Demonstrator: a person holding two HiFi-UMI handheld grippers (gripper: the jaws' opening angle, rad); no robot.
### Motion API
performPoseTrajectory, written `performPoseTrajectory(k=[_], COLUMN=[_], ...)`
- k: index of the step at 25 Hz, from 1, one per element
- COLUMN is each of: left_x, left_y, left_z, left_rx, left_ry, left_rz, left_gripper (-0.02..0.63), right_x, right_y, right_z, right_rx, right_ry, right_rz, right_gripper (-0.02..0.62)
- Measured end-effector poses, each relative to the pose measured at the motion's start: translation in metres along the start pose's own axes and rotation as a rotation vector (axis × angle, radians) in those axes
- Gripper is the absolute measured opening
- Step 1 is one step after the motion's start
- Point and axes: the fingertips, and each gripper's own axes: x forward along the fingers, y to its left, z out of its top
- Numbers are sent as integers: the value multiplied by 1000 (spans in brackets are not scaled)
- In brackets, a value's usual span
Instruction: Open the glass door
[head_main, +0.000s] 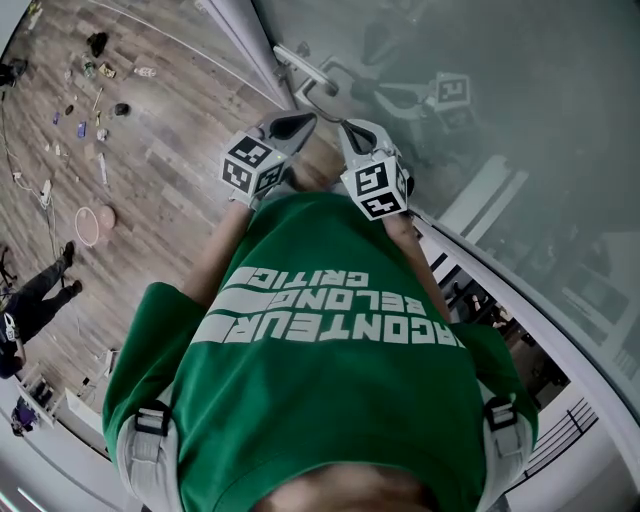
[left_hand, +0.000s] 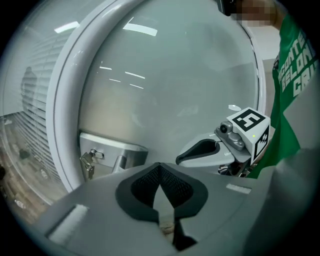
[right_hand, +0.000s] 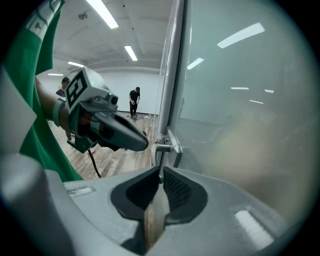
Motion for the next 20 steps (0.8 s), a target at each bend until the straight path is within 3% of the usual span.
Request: performPoseTrajectory(k=[2, 11, 20], left_x=[5, 12, 30], left_y=[5, -2, -2], left_z=[-3, -1, -12], left_rx=[1, 26, 28], left_ry=[21, 106, 183], left_rz=[7, 0, -34], left_gripper=[14, 14, 14], right_x=[11, 22, 33], right_y=[6, 14, 10], right_z=[-5, -5, -11], right_rx=[-44, -299, -391], right_ry=[43, 167, 253], right_rz=[7, -55, -58], right_gripper=[74, 71, 51])
